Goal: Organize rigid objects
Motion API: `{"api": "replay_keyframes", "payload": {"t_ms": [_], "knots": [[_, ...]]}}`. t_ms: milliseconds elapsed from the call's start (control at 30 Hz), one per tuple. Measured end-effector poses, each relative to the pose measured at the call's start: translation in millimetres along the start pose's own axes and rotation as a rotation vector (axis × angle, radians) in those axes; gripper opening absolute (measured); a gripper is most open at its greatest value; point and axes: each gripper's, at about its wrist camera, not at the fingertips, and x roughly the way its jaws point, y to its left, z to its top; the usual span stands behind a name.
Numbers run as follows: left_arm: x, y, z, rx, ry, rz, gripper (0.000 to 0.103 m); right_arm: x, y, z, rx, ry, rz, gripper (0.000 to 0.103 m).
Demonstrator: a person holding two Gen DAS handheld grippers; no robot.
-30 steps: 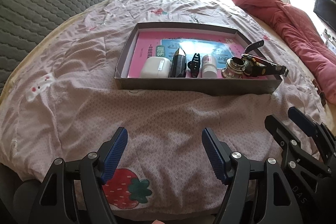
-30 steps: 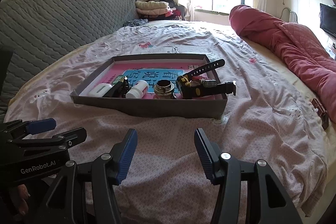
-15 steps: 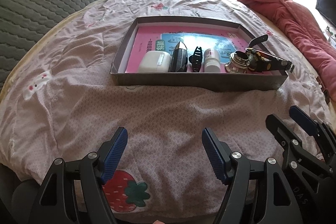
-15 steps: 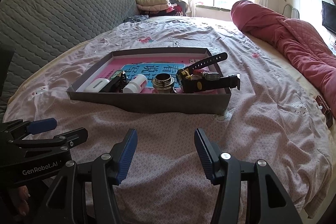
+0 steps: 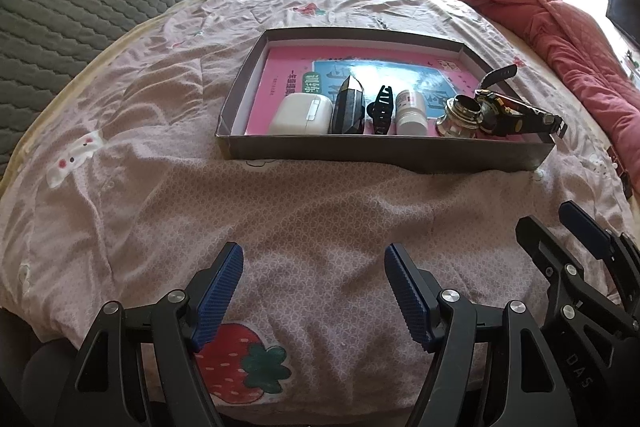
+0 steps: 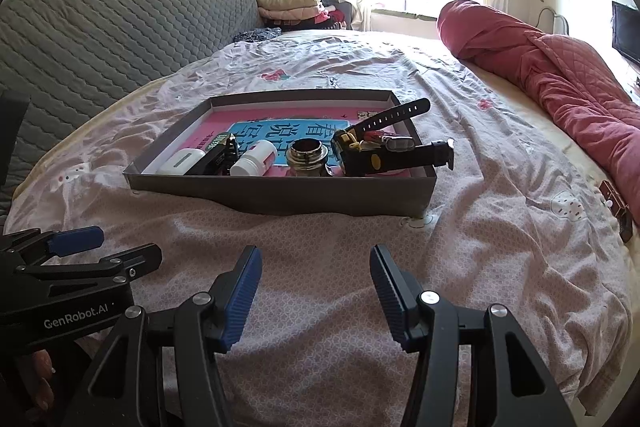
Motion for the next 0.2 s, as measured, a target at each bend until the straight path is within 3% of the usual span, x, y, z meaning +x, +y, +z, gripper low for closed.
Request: {"api": "replay_keyframes", "payload": {"t_ms": [200], "knots": [[-2.2, 3.3, -1.1, -0.003, -0.012, -0.019, 0.075, 0.3, -0.3, 0.4, 0.001, 0.004, -0.009, 0.056]]}}
